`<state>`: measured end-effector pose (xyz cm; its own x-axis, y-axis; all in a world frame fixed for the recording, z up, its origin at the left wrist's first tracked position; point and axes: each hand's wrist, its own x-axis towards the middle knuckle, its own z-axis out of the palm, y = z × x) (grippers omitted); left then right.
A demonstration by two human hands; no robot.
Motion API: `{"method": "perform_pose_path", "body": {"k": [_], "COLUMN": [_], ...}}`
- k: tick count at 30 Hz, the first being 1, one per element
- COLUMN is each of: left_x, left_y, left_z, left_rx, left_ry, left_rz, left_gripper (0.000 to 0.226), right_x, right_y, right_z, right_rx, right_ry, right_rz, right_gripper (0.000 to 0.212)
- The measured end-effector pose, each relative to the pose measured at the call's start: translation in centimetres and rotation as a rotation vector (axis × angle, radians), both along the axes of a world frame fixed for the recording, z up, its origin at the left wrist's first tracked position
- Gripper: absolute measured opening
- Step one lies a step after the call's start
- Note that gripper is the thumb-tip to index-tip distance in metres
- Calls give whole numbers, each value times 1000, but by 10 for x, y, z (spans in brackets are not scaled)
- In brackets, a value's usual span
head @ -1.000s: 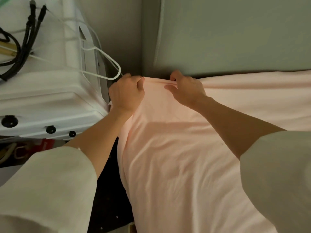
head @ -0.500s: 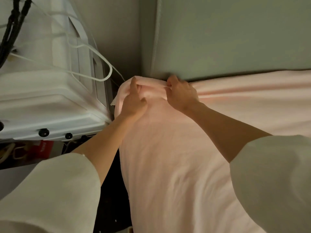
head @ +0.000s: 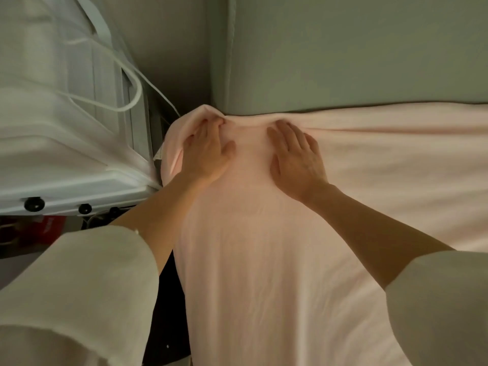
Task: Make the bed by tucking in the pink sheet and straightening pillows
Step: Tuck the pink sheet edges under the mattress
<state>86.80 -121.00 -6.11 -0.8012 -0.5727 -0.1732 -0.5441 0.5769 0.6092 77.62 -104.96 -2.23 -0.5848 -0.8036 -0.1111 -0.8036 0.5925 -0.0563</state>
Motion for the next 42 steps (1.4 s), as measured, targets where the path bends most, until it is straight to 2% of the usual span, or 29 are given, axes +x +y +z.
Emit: {"method": "perform_pose_path", "body": {"k": [5,8,11,13,17,19,23,25,28,30,32,35,39,40,42], "left_x": [-9,-15,-19,-14,7,15,24,32,45,50,57,63,62,62,63], "left_y": [-4,-6,-4,0,5,4,-1,-4,-5,-6,-11,-17,-8,-6,-3], "left_z": [-3,5,16,23,35,44,70,82,92,91,92,93,104,108,116], "left_rx": [6,-24,-160,-277,-415,-401,-401,-374,-188,-192,-210,-190,-364,-353,-168], "left_ry": [-211,-308,-437,-396,-174,-89,-85,-138,-310,-380,-393,-394,-464,-490,-543], "left_rz": [-87,-149,-272,-322,-399,-421,-453,-459,-452,-472,-468,-441,-479,-499,-529], "left_gripper": [73,72,66,55,35,21,22,22,31,48,55,54,49,50,51], "right_x": [-6,-12,-18,-20,-15,-10,-10,-8,0,3,5,13,26,28,32], "right_y": [-4,-14,-22,-23,-24,-25,-24,-22,-18,-12,-6,3,10,13,20], "right_z": [-1,1,6,10,20,26,45,56,71,82,93,99,100,100,97], "right_rx": [123,159,237,283,294,309,341,373,376,334,305,312,287,274,227], "right_ry": [-138,-180,-231,-225,-165,-133,-127,-150,-196,-194,-165,-153,-191,-182,-136], "right_rz": [-50,-77,-91,-88,-66,-55,-49,-36,-24,-32,-25,-39,-73,-72,-68], "right_gripper": [64,67,66,62,56,53,43,37,30,26,25,25,16,13,19]}}
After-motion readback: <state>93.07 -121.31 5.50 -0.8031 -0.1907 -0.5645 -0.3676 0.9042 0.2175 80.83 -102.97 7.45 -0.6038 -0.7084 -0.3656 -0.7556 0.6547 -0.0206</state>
